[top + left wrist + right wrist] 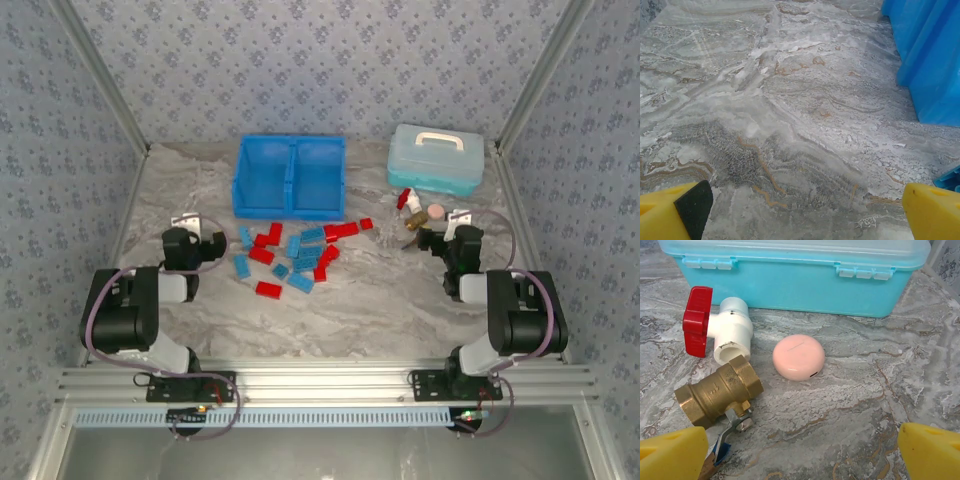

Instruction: Sort the legos into containers by color

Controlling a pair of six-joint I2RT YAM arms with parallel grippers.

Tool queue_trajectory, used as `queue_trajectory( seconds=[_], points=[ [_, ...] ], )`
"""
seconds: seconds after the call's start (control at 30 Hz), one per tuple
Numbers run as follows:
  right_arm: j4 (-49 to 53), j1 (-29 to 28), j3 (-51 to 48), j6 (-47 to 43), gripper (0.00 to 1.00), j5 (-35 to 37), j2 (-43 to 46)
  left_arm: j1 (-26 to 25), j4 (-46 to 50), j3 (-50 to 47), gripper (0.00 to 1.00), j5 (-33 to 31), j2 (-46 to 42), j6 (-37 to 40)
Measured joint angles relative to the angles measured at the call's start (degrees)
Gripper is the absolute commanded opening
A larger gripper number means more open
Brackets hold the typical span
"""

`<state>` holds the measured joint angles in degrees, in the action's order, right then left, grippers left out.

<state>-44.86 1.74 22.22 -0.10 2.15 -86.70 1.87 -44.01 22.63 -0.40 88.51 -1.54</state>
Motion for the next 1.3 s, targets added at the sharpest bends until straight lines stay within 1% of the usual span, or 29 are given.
queue_trajectory(
  seconds=[0.6, 0.67, 0.73, 0.83, 0.93, 1.0, 1.1, 1.2, 1.3],
  points=[
    [0.0, 0.0, 0.0, 0.0, 1.0, 0.0, 0.0, 0.0, 0.0, 0.0, 0.99, 0.0, 0.0, 0.0],
    [0.07, -0.13, 0.0, 0.02, 1.0, 0.87, 0.11, 0.0, 0.02, 0.0, 0.99, -0.02, 0.0, 0.0],
    [2.27, -0.28, 0.09, 0.24, 1.0, 2.99, 1.66, 0.0, 0.0, 0.0, 0.99, -0.02, 0.0, 0.0],
    [12.17, -0.66, 1.84, 3.48, 1.0, 8.57, 8.94, 0.0, 0.02, 0.0, 0.99, -0.04, 0.0, 0.0],
    [29.9, 0.09, 9.86, 13.84, 1.0, 12.57, 18.4, -0.07, 0.7, 0.0, 0.99, -0.11, -0.83, 0.0],
    [38.91, 0.57, 16.61, 18.73, 1.0, 12.48, 22.49, -0.46, 1.62, -0.17, 0.99, -0.79, -3.65, 0.02],
    [50.56, -0.87, 27.1, 23.23, 1.0, 9.57, 25.51, -2.84, 7.1, -0.26, 0.99, -3.56, -13.0, 0.02],
    [60.33, -6.84, 36.33, 24.72, 1.0, 6.78, 23.78, -6.56, 17.84, 2.16, 0.99, -6.01, -25.55, -0.74],
    [68.43, -15.39, 44.81, 24.76, 1.0, 4.46, 17.86, -9.77, 30.25, 8.81, 0.99, -5.95, -35.43, -3.67]
  ],
)
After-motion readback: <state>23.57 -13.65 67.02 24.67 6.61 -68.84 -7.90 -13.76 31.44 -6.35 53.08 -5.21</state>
